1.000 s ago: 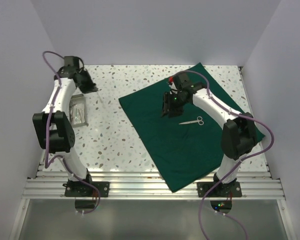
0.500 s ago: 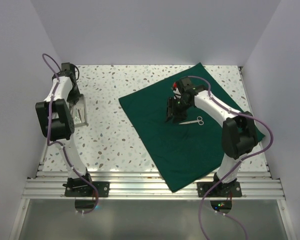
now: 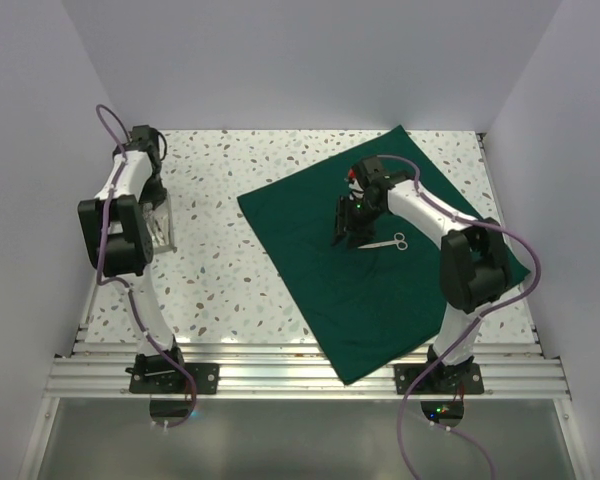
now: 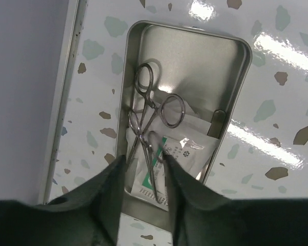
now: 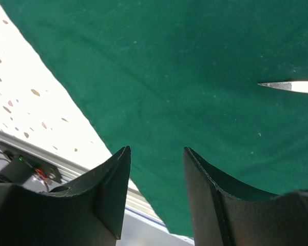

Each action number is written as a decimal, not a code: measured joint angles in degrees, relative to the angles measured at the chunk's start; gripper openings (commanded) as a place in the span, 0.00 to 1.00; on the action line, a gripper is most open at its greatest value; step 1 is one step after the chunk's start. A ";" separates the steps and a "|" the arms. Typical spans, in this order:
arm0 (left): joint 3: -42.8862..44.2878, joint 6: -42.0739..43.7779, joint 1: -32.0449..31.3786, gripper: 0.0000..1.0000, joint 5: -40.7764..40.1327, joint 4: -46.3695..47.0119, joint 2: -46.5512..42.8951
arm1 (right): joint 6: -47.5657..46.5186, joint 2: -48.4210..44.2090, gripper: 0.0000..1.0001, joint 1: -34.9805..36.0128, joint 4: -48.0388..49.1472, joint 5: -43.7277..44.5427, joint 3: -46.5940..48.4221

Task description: Prepare the surgical pack

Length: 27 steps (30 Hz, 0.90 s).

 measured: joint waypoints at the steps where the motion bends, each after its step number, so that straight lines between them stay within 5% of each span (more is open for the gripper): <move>1: -0.07 0.07 -0.17 0.47 -0.04 -0.02 0.00 | 0.48 0.28 0.49 -0.09 0.00 0.07 0.00; 6: -0.50 -0.22 -1.20 0.61 -0.48 -0.48 -0.04 | 5.73 2.19 0.47 -2.01 -0.57 1.84 0.70; 18: -10.32 -4.76 -7.37 0.64 6.45 1.77 -15.85 | 21.09 5.66 0.39 -6.82 -9.81 21.86 9.09; 27: -17.33 -9.66 -12.83 0.65 16.92 6.14 -23.65 | 28.17 6.12 0.38 -7.65 -11.85 28.48 4.81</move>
